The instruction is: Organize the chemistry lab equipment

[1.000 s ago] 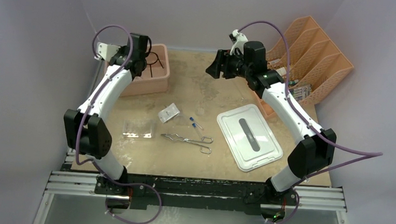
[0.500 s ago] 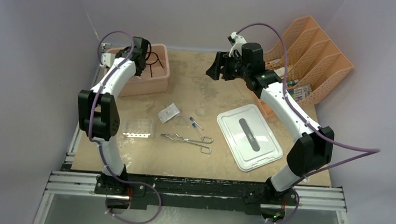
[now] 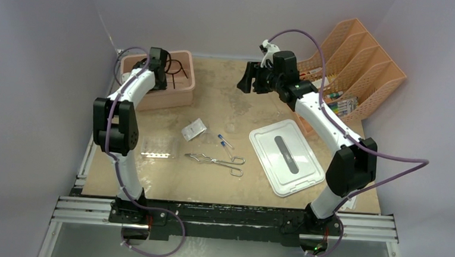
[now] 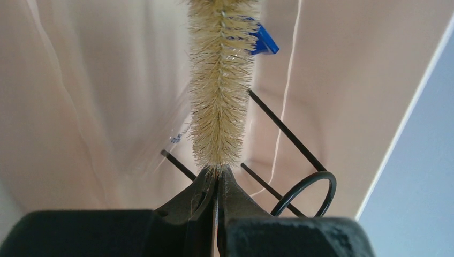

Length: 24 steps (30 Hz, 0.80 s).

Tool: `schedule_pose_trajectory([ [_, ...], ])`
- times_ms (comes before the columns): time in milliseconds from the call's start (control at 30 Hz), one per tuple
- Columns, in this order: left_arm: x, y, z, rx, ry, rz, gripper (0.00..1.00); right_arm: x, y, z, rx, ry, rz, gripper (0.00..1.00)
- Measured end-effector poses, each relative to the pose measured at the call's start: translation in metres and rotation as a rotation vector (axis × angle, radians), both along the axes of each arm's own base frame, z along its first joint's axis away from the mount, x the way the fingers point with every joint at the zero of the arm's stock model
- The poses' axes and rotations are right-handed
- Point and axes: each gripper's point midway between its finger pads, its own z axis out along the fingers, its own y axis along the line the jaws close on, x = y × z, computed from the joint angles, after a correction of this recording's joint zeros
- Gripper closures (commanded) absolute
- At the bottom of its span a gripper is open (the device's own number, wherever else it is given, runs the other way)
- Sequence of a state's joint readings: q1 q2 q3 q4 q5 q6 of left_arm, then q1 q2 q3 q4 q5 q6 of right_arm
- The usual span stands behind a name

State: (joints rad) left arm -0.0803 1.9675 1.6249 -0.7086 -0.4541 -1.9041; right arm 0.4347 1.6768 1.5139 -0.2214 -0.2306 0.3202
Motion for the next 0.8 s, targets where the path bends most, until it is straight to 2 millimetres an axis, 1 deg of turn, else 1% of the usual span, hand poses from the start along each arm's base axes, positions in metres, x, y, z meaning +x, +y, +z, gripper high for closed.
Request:
schedule_pose_trajectory([
  [100,0.004,-0.006,-0.004,-0.052,-0.016,0.016,0.99,0.001,-0.001,0.0,-0.003,-0.001,-0.005,0.3],
  [233,0.006,-0.01,-0.008,-0.088,-0.02,0.03,0.85,0.0,-0.002,-0.001,-0.009,0.002,-0.007,0.3],
  [333,0.008,-0.011,-0.009,-0.099,-0.026,0.041,0.71,0.001,-0.002,-0.002,-0.013,0.001,-0.007,0.28],
  [433,0.009,-0.011,-0.009,-0.103,-0.031,0.042,0.62,0.002,-0.003,-0.005,-0.02,0.008,-0.01,0.27],
  [533,0.009,-0.011,-0.009,-0.102,-0.032,0.041,0.58,0.004,-0.005,-0.009,-0.033,0.009,-0.021,0.26],
  [667,0.011,-0.01,-0.005,-0.086,-0.035,0.029,0.56,0.005,-0.006,-0.011,-0.043,0.006,-0.024,0.25],
  [800,0.01,-0.004,0.007,-0.03,-0.037,0.005,0.55,0.006,-0.008,-0.011,-0.051,0.001,-0.031,0.25],
])
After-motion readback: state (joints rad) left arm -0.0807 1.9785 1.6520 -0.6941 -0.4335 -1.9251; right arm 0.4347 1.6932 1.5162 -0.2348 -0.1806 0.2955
